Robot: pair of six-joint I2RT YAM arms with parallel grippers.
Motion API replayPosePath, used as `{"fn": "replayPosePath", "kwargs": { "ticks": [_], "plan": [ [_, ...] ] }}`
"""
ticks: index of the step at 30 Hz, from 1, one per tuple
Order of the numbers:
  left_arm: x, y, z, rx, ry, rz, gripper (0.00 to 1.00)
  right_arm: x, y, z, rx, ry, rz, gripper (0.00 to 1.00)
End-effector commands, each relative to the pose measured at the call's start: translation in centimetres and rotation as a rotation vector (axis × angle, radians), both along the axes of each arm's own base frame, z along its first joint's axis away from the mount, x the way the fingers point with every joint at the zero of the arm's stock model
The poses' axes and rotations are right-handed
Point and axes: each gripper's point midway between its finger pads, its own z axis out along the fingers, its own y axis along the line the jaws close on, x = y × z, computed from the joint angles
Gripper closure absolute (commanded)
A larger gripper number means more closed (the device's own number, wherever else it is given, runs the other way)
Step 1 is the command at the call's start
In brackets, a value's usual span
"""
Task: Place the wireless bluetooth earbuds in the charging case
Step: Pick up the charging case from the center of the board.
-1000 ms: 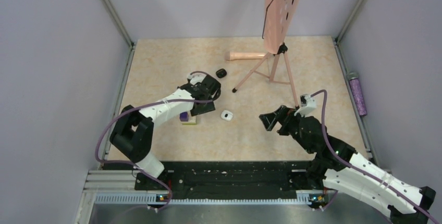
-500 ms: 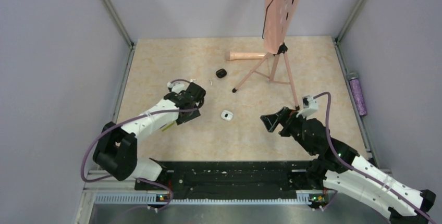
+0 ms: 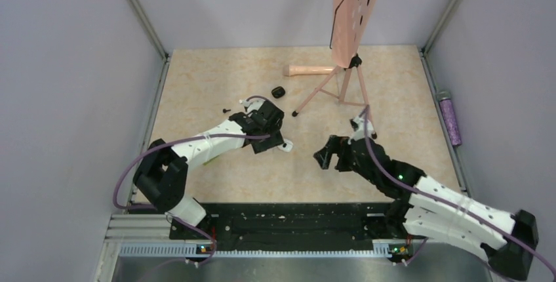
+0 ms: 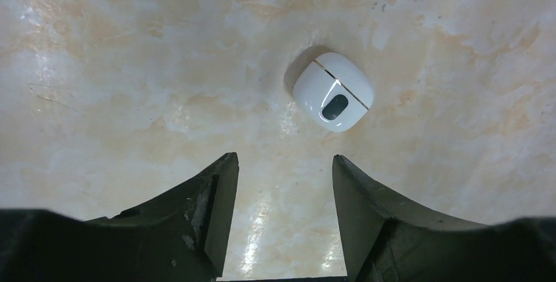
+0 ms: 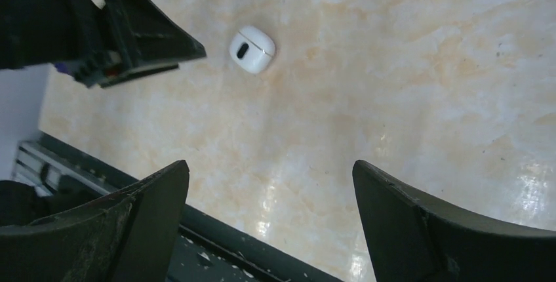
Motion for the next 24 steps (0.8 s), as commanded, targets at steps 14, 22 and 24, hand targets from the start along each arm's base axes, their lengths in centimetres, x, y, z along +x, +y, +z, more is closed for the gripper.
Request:
{"fn": "replayPosePath", "kwargs": {
  "ticks": [14, 22, 24],
  "plan": [
    [-0.8, 12.0, 5.0, -0.037, -0.112, 0.332, 0.39, 7.9, 12.0, -4.8, -0.233, 0.045, 0.206, 0.28],
    [-1.8, 12.8, 5.2, -0.025, -0.113, 0.340, 0.38, 11.1, 15.7, -7.5, -0.309, 0.058, 0.239, 0.29],
    [-1.9, 12.8, 5.4, -0.025, -0.116, 0.334, 0.38, 11.8, 15.9, -8.4, -0.343, 0.067, 0.233, 0.21]
  ]
}}
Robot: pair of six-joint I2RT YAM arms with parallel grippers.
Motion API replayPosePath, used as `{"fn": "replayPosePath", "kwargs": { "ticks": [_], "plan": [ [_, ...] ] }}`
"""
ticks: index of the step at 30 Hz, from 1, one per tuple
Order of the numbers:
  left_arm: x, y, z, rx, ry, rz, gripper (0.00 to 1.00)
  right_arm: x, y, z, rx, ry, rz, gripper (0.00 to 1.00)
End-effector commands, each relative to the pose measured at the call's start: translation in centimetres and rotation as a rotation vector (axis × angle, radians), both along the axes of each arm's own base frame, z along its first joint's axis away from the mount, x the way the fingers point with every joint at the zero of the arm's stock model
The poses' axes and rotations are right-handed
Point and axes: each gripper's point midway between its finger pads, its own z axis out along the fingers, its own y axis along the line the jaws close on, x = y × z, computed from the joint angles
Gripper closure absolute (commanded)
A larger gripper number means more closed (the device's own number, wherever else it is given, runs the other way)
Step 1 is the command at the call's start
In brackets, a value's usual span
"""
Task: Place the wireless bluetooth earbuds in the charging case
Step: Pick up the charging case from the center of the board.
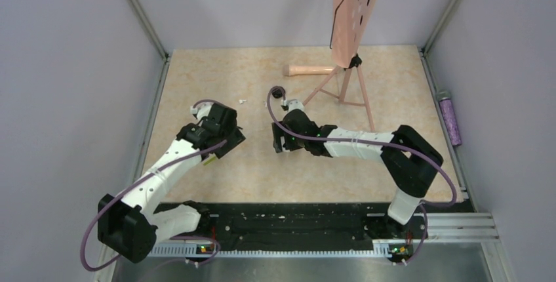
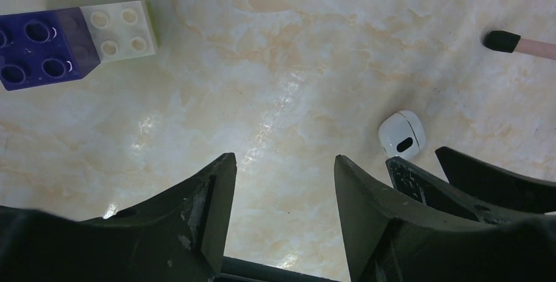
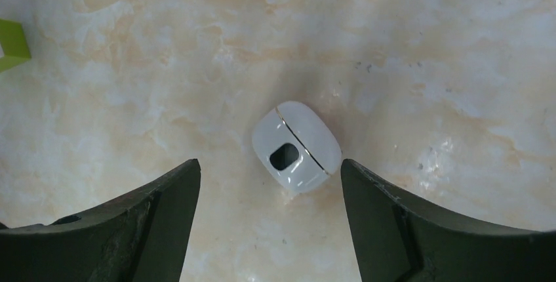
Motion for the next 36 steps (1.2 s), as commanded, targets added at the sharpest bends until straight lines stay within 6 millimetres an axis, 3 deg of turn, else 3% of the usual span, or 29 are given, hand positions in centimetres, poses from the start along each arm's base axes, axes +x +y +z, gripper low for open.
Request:
{"fn": "replayPosePath", "kwargs": {
  "ticks": [1, 7, 16, 21, 28, 32, 36],
  "plan": [
    [-0.3, 0.7, 0.5, 0.017, -0.018, 0.008, 0.38, 3.0, 1.8, 1.1, -0.001, -0.071, 0.001, 0.19],
    [-0.5, 0.7, 0.7, 0.018, -0.023, -0.008, 0.38, 3.1, 2.7, -0.8, -0.022, -0.040, 0.042, 0.13],
    [-0.8, 0.7, 0.1, 0.027, -0.006, -0.028, 0.37, -1.3, 4.2, -1.0, 0.164, 0.083, 0.156, 0.14],
    [-0.7, 0.3, -0.4, 0.018, 0.008, -0.042, 0.37, -1.1, 3.1, -2.5, 0.019, 0.059, 0.139, 0.14],
    [-0.8, 0.1, -0.8, 0.012, 0.013, -0.047, 0.37, -0.7, 1.3, -4.7, -0.293, 0.004, 0.124, 0.27],
    [-0.8, 0.0, -1.0, 0.010, 0.020, -0.052, 0.36, -0.7, 1.1, -4.7, -0.353, -0.041, 0.109, 0.32],
    [-0.9, 0.0, -1.1, 0.009, 0.025, -0.053, 0.36, -0.7, 1.6, -4.7, -0.344, -0.037, 0.119, 0.44]
  ]
}}
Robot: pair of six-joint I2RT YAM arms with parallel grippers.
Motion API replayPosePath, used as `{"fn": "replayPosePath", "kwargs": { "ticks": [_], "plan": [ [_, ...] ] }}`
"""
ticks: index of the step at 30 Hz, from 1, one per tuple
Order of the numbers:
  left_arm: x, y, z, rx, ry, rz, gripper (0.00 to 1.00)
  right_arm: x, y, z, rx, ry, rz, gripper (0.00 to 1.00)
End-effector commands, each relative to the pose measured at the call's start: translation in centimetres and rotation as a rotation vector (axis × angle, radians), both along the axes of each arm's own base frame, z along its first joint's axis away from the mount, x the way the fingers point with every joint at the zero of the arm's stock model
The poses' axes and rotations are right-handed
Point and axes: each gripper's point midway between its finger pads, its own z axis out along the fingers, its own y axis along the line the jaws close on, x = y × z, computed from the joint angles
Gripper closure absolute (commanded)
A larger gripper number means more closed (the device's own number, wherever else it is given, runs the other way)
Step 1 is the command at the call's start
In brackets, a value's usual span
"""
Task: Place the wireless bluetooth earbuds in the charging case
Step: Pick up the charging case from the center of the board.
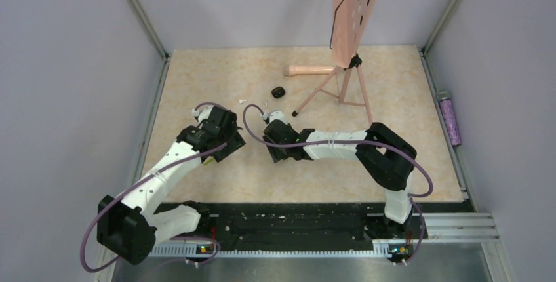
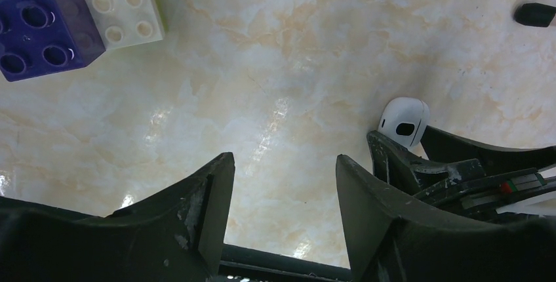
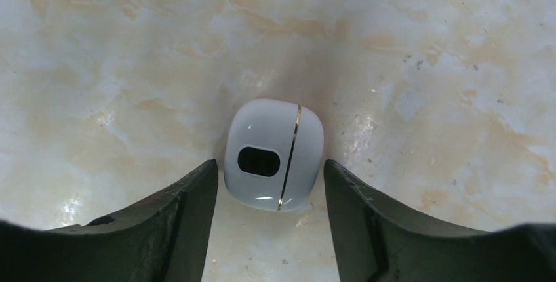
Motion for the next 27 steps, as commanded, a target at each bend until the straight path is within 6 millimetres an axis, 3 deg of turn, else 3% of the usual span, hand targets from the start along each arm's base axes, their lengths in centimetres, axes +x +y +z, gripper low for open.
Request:
{"fn": "replayPosePath", "kwargs": {
  "ticks": [1, 10, 14, 17, 22, 27],
  "plan": [
    [0.4, -0.2, -0.1, -0.009, -0.017, -0.006, 0.36, 0.4, -0.3, -0.2, -0.063, -0.017, -0.005, 0.45],
    [0.2, -1.0, -0.8, -0.046, 0.000, -0.023, 0.33, 0.5, 0.7, 0.6, -0.023, -0.025, 0.035, 0.49],
    [0.3, -1.6, -1.0, -0.064, 0.011, -0.040, 0.32, 0.3, 0.9, 1.0, 0.003, -0.032, 0.044, 0.56],
    [0.3, -2.2, -1.5, -0.097, 0.044, -0.071, 0.23, -0.2, 0.7, 1.6, 0.049, -0.042, 0.057, 0.56],
    [1.1, -5.4, -1.3, -0.276, 0.027, -0.164, 0.11, -1.6, -0.4, 3.8, 0.166, -0.083, 0.079, 0.55],
    [0.9, -8.7, -2.0, -0.442, 0.050, -0.276, 0.10, -3.3, -1.2, 4.9, 0.270, -0.116, 0.137, 0.55]
  ]
}}
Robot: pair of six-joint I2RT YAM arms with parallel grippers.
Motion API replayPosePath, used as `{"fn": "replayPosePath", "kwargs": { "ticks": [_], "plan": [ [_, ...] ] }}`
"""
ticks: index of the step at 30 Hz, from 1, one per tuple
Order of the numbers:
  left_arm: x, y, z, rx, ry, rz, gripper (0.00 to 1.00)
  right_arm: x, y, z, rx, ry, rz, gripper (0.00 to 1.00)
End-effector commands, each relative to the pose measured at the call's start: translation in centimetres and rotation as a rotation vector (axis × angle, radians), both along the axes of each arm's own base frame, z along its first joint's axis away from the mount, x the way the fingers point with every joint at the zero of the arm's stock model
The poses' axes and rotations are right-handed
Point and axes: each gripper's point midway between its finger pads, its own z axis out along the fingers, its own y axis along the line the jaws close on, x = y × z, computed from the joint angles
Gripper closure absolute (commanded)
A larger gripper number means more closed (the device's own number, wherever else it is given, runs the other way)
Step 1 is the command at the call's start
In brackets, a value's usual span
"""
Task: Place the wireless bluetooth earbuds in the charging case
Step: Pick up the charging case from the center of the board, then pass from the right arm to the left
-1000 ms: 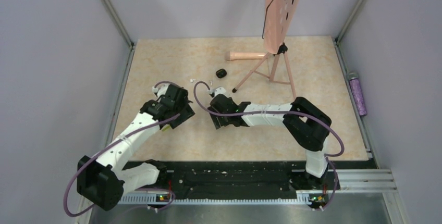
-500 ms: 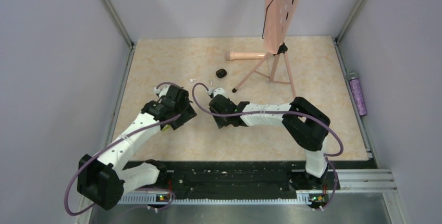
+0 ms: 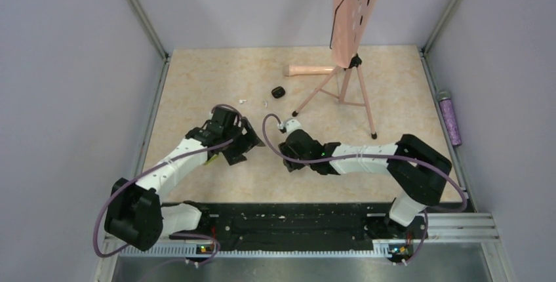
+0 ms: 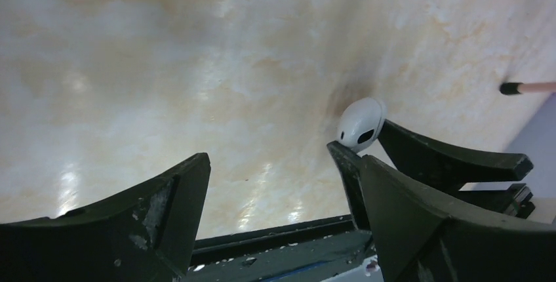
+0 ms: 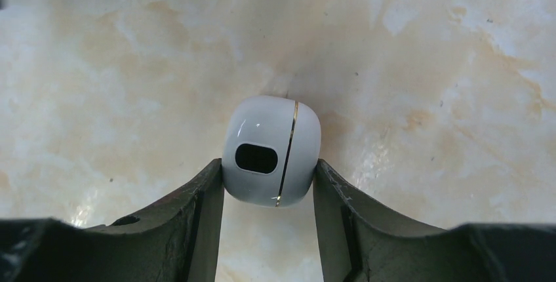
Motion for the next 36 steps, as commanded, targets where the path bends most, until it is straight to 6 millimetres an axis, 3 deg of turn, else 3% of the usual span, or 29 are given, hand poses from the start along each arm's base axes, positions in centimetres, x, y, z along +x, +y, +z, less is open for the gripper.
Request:
{"fn": "replayPosePath", "kwargs": {
  "ticks": [1, 3, 6, 14, 27, 33, 36],
  "plan": [
    [0.7, -4.9, 0.6, -0.252, -0.027, -0.159, 0.11, -0.4, 2.1, 4.6, 0.209, -0.097, 0.082, 0.55],
    [0.4, -6.9, 0.2, -0.369, -0.018, -0.211, 0.13, -1.0, 1.8, 4.8, 0.232, -0.103, 0.107, 0.55],
    [0.1, -8.2, -0.1, -0.477, -0.032, -0.246, 0.17, -1.6, 1.9, 5.9, 0.280, -0.116, 0.134, 0.55],
    [-0.7, -9.2, 0.7, -0.525, -0.097, -0.394, 0.22, -2.6, 2.8, 7.3, 0.341, -0.100, 0.188, 0.56],
    [-1.5, -9.9, 0.7, -0.585, -0.068, -0.447, 0.36, -1.7, 3.3, 7.9, 0.416, -0.047, 0.159, 0.56],
    [-1.7, -10.2, 0.6, -0.612, -0.058, -0.451, 0.50, -1.8, 3.7, 8.1, 0.436, -0.038, 0.167, 0.56],
    [-1.6, -10.3, 0.5, -0.618, -0.055, -0.446, 0.51, -1.9, 3.9, 8.2, 0.445, -0.034, 0.179, 0.56]
  ]
}}
